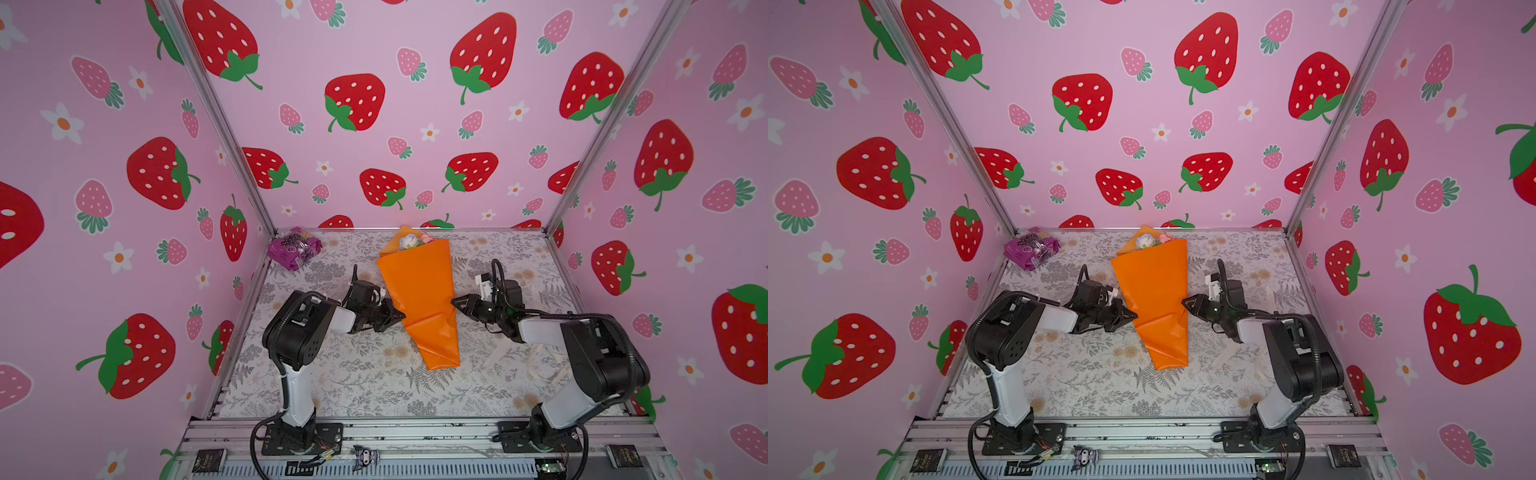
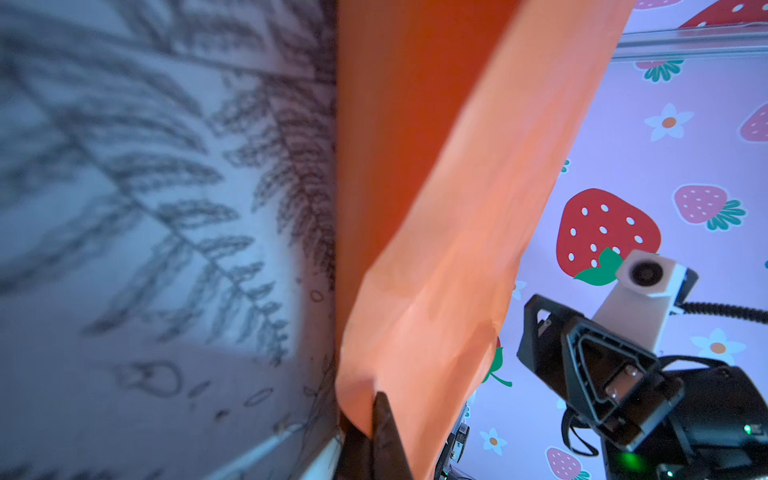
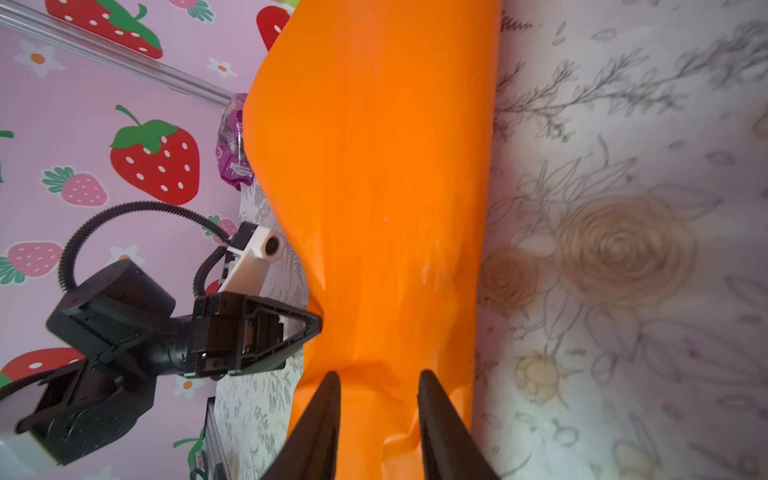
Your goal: Tie the bouquet of fake flowers
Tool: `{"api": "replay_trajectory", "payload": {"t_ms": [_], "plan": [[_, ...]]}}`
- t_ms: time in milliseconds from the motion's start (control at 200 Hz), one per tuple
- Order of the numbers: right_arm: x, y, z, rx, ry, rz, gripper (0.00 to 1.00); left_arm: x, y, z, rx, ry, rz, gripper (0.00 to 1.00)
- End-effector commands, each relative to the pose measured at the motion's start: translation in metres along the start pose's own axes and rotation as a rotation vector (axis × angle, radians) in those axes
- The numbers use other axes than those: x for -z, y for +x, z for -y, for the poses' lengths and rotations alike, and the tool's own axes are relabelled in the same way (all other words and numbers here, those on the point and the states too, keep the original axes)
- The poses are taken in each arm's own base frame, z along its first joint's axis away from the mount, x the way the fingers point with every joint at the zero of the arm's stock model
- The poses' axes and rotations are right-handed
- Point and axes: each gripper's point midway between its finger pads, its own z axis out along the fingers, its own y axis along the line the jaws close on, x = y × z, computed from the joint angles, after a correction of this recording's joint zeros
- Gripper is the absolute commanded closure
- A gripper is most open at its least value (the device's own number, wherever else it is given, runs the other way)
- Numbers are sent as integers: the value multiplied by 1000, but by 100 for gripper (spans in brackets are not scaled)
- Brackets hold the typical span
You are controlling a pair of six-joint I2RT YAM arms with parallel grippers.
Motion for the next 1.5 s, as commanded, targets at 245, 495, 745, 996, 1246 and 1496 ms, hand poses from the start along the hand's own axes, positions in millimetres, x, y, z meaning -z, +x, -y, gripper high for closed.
{"api": "replay_trajectory", "payload": {"t_ms": [245,495,745,996,1246,1496], "plan": [[-32,-12,18,60,-57,-101,50,-3,-6,8,-11,30,-18,100],[-35,-40,10,86,-147,-65,91,-4,-7,2,-7,15,-22,100],[-24,-36,8,62,-230,-82,67,-4,-8,-1,1,13,-21,100],[-9,5,17,83,-196,-151,49,-5,-9,2,3,27,-23,100],[-19,23,16,76,-232,-214,62,-4,-8,2,8,27,-23,100],[-5,8,24,77,-186,-144,95,-4,-8,1,11,27,-24,100]]}}
